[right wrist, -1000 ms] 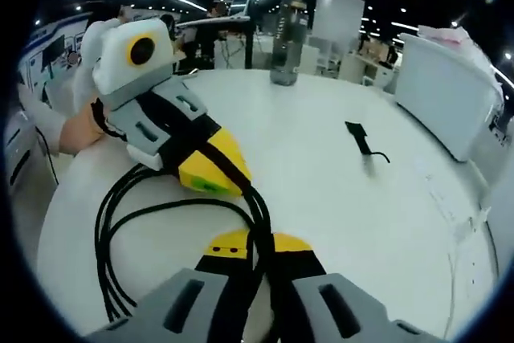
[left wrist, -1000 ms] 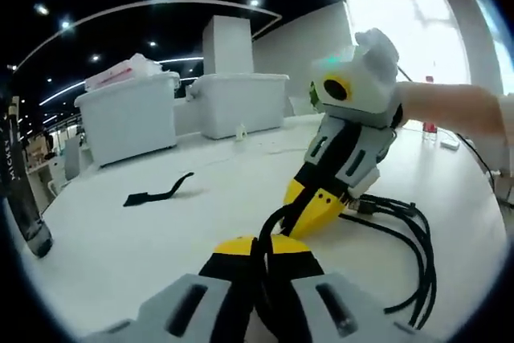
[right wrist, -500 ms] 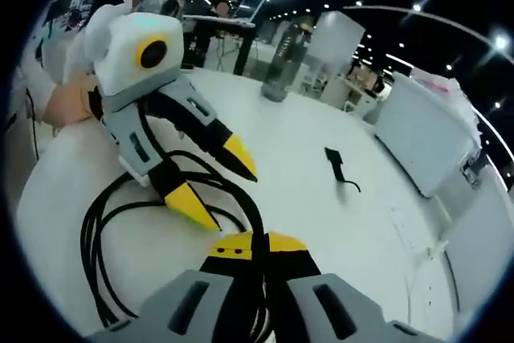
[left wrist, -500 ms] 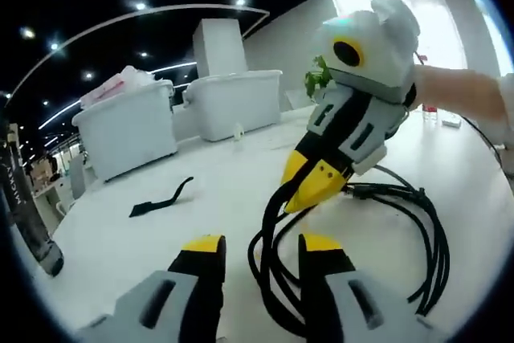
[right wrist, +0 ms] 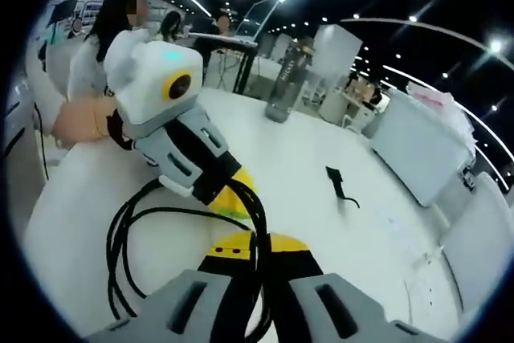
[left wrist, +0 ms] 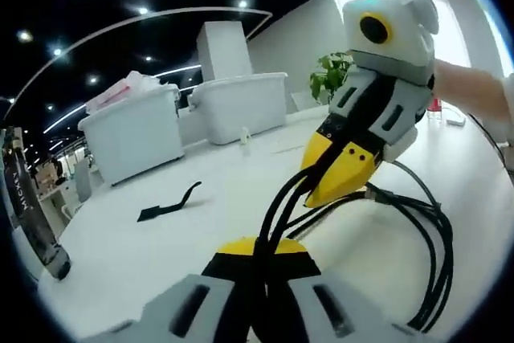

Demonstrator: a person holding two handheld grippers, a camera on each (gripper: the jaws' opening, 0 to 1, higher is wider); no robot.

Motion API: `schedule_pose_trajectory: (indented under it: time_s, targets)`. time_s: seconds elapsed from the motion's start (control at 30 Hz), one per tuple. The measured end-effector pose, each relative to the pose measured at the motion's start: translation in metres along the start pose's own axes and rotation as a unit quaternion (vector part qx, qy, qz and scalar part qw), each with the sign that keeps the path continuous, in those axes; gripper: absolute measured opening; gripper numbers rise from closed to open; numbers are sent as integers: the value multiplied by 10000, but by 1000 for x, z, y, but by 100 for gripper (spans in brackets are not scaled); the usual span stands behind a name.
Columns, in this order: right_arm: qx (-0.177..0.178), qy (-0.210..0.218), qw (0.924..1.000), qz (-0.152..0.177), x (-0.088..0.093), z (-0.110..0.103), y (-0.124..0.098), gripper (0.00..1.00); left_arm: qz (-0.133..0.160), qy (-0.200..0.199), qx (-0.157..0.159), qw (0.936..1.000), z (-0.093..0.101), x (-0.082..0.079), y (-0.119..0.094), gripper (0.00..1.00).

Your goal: Coil the Type-C to USB data cable on the desktop and secure it with Velcro straps.

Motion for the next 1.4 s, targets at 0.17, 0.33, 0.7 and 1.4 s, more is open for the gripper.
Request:
schedule_pose_trajectory:
  time_s: [0.17, 0.33, 0.7, 1.4]
  targets:
    - [-509, 750, 9934, 709, -7, 2, -21, 24, -8, 230, -126, 9997, -1, -1, 0, 3]
    - [304, 1751, 9769, 1188, 6, 45, -46, 18, 58, 224, -113, 9997, 0, -3, -1, 3]
    - [-367, 1290, 9908, -163, 46, 25, 20, 17, 168, 280, -29, 9995, 3, -6, -1, 3]
    - [-476, 468, 9978, 16, 32, 19, 11, 3, 80, 1154, -231, 9930, 7, -6, -1, 9]
Point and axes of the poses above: the point that each gripper's makers call its tool centre point, and the gripper's own axes: y roughly forward along the fingers, z roughly to its right, x roughly out of its underside, the point moved 9 cm from there along -y, roughly backward along the fingers, and after that the axes turned 2 degrees about -y, right-handed, at the moved point
